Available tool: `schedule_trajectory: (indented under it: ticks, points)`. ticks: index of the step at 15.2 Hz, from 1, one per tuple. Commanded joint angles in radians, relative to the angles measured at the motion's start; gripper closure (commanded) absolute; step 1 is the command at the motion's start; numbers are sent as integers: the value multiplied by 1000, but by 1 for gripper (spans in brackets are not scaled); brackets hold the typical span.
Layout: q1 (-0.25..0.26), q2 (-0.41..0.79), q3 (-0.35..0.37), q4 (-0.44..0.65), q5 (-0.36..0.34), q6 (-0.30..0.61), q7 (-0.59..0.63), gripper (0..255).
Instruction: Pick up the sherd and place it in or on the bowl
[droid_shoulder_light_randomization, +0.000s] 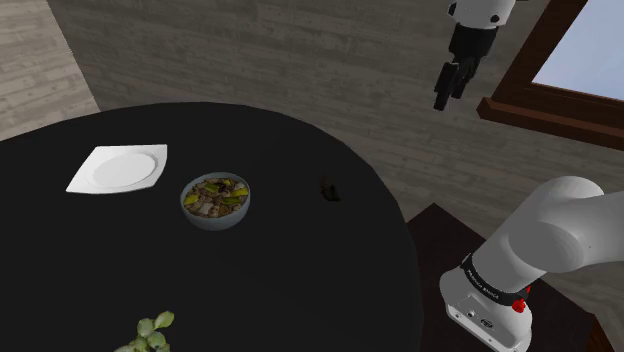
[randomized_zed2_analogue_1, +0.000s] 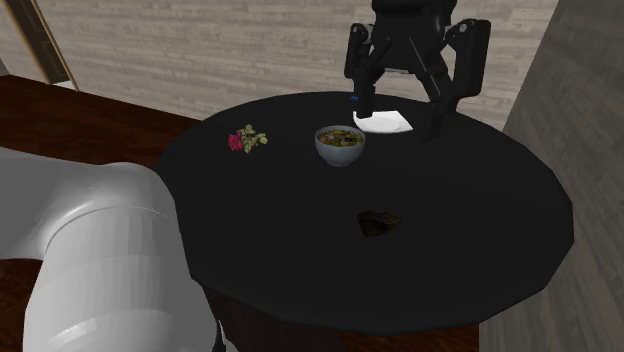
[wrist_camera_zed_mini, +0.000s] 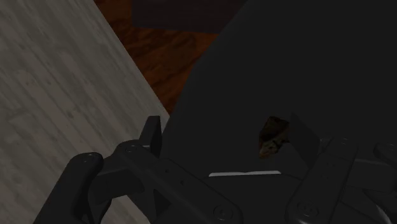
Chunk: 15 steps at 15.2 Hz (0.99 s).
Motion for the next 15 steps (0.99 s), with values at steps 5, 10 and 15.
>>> schedule_trajectory:
  ticks: [5, 10, 15]
  points:
    - [11, 38, 36, -90, 29, 130, 74, 0]
    - [25, 124, 83, -171, 59, 302, 165, 0]
    - [38, 253, 131, -215, 80, 481, 255, 0]
